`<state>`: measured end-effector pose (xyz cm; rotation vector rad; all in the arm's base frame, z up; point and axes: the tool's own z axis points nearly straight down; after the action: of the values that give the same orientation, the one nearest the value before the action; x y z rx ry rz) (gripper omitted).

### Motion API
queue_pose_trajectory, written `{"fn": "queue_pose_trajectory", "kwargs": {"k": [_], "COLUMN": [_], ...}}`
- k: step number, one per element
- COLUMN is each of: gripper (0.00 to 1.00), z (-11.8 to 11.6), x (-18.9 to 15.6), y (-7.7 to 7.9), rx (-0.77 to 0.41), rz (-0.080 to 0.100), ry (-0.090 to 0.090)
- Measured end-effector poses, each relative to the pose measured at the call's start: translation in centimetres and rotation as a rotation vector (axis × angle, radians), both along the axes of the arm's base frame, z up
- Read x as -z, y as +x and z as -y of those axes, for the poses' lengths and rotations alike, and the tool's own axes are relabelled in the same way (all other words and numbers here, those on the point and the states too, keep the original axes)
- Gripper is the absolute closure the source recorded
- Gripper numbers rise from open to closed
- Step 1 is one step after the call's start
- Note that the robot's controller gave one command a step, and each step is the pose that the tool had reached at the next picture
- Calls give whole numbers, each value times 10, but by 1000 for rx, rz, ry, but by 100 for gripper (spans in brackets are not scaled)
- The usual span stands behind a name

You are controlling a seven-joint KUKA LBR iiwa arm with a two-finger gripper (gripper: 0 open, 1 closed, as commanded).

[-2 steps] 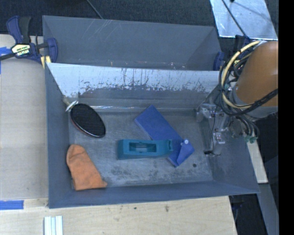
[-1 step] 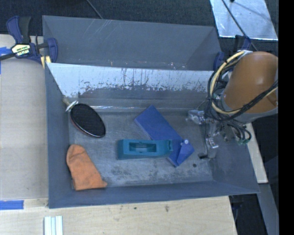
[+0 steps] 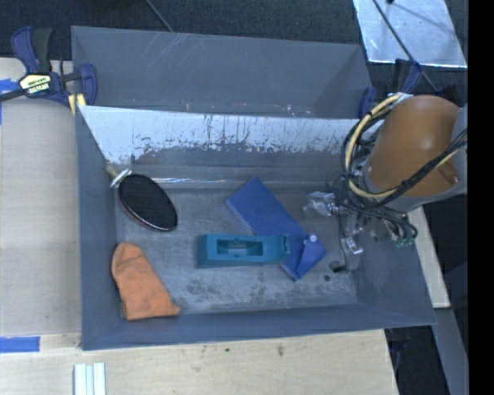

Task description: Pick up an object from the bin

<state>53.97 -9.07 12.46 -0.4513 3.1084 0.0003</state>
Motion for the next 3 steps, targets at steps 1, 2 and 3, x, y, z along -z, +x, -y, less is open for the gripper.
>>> {"fn": "queue_pose_trajectory", "kwargs": {"k": [1,2,3], "gripper": [0,0,100], "z": [-8,-15,-15], "x": [-3,48,52], "y": [14,21,32], "rx": [-343,-344,-765], "rz": [4,8,3], "ry": [-1,-2,-7]}}
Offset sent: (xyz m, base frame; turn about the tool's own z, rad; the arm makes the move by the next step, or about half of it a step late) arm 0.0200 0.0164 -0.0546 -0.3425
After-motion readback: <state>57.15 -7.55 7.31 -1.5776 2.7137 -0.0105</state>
